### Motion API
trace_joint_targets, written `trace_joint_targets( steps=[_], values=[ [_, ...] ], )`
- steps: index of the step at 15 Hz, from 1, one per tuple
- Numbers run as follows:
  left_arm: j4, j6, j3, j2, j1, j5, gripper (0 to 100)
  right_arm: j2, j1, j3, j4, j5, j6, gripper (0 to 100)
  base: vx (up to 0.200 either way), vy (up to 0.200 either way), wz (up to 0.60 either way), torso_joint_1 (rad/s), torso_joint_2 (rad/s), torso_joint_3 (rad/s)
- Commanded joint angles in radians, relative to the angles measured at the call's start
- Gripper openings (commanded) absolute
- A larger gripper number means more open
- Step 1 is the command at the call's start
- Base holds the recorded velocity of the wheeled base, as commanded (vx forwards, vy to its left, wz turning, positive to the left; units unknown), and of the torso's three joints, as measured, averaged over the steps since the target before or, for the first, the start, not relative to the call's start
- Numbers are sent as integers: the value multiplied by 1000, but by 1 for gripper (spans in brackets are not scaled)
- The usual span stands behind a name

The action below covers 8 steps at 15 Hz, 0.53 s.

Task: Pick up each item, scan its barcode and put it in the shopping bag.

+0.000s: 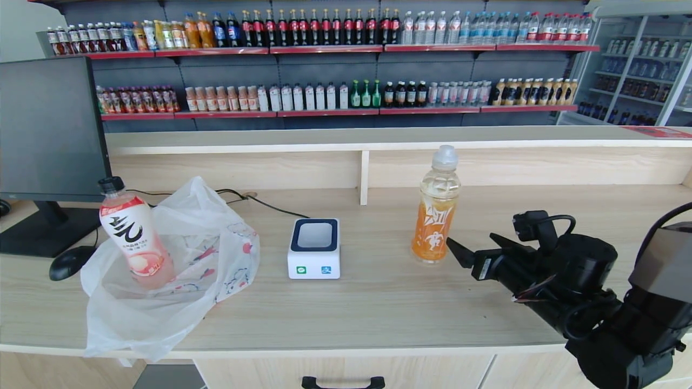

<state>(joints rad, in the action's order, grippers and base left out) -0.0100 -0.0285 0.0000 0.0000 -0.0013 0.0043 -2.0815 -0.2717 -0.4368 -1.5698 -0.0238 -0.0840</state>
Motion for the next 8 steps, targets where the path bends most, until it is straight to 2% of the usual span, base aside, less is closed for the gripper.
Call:
trace_joint_targets(
  steps=[1, 8],
  values=[
    [-1, -1, 0, 0, 1, 0, 100, -8, -9, -2, -1, -1, 0, 100, 0, 0, 0, 0, 0, 0],
    [-1, -1, 0, 0, 0, 0, 100, -9, -34, 1, -1, -1, 0, 100, 0, 0, 0, 0, 0, 0]
  ],
)
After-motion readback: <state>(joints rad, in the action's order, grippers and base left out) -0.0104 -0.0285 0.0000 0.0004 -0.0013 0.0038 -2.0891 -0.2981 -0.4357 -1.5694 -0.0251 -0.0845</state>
